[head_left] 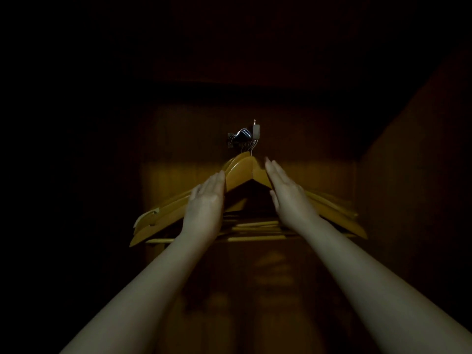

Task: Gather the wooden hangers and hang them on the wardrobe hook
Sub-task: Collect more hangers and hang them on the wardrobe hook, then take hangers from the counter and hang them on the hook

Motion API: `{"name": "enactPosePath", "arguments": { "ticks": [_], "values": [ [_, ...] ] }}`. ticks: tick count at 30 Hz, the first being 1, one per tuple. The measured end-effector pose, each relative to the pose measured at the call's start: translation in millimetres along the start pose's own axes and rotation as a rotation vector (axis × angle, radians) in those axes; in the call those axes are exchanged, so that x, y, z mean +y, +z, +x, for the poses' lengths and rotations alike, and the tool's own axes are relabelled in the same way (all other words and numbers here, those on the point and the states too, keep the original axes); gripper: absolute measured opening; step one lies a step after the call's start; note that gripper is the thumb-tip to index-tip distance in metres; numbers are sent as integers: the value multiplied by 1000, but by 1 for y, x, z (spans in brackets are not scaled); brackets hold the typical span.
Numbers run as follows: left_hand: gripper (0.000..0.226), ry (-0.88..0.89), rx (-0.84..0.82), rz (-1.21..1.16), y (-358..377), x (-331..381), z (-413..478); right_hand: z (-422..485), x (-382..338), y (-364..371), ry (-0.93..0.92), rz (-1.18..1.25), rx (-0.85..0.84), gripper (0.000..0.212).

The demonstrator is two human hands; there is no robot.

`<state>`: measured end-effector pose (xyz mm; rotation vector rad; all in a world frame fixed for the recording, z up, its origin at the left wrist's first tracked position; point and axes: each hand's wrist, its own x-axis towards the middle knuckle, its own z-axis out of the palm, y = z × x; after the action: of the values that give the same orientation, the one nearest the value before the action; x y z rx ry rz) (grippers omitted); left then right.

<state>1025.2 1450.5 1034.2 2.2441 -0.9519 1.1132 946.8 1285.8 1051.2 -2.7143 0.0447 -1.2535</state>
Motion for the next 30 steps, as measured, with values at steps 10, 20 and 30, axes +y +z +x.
{"name": "enactPosePath", "arguments": {
  "ticks": [10, 20, 30],
  "values": [
    [62, 64, -7, 154, 18, 17, -38, -47, 4, -2, -3, -160, -15, 67],
    [60, 341, -478, -82, 18, 116, -128, -198, 49, -47, 115, -128, -245, 47],
    [44, 510, -1111, -349, 64, 262, -263, -449, 118, -109, 609, -61, -626, 37]
  ]
}}
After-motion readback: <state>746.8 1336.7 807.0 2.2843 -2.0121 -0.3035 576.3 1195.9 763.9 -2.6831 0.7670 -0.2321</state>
